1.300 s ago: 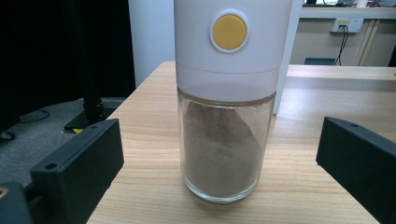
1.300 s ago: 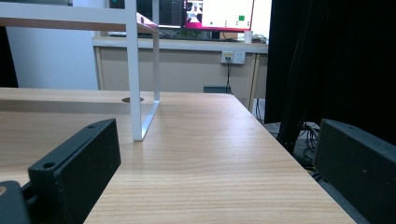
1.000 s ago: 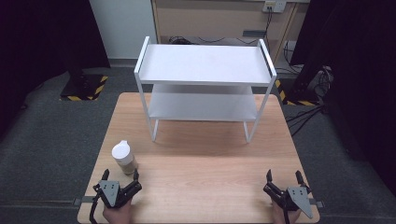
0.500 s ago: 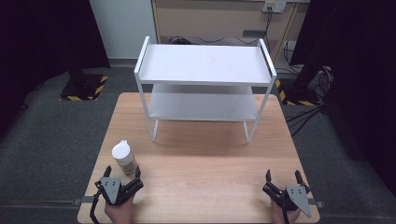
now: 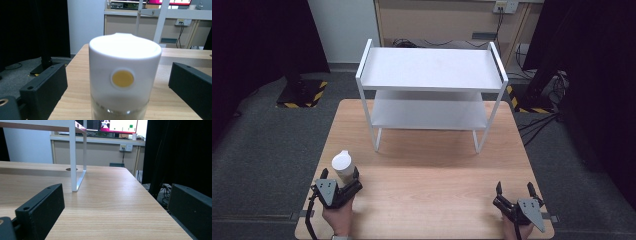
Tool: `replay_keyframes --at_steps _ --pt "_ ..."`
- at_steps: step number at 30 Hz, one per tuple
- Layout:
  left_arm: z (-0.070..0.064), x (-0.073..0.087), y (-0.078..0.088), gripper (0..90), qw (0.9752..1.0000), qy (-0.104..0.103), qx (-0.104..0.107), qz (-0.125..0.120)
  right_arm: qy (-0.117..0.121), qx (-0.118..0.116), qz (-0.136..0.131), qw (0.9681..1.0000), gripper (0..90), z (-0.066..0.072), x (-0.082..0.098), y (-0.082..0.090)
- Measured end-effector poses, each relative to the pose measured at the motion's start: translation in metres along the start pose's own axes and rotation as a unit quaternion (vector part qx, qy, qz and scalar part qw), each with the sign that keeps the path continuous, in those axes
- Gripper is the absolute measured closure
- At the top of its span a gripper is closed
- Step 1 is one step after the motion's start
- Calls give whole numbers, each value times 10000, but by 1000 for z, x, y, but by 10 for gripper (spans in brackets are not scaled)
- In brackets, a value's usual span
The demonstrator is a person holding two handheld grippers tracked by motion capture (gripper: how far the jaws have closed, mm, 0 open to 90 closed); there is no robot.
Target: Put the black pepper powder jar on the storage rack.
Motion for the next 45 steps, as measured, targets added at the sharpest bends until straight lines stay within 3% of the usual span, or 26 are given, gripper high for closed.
replay_keyframes --at_steps 12,17,21,26,32,37,45 --pt "-1 -3 -12 43 10000 -50 17 53 -42 5 -7 10000 13 -1 0 0" --pt "-1 -4 -16 69 10000 46 6 83 -44 28 -5 10000 13 -1 0 0" --pt "-2 -2 -17 101 10000 -19 19 78 -65 34 -10 10000 13 -1 1 0" --pt "-3 -1 -16 127 9999 138 0 -88 -55 29 -16 10000 13 -1 1 0" --pt "-5 1 -17 188 10000 -36 -9 -72 -45 53 -27 10000 14 0 1 0" --pt "-5 3 -16 296 9999 -46 -69 -137 -29 52 -17 10000 14 0 1 0" --pt "-5 5 -16 305 9997 -161 -68 -172 -10 36 -6 10000 15 0 0 0"
Point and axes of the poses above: each handheld gripper's, and its own axes: y roughly backward along the jaws, x roughly out of its underside, z roughly to its left, the point moved 2 cm from there along -y, roughly forward along the jaws, and after that the axes turned 9 degrees about x, right-handed, at the moved point
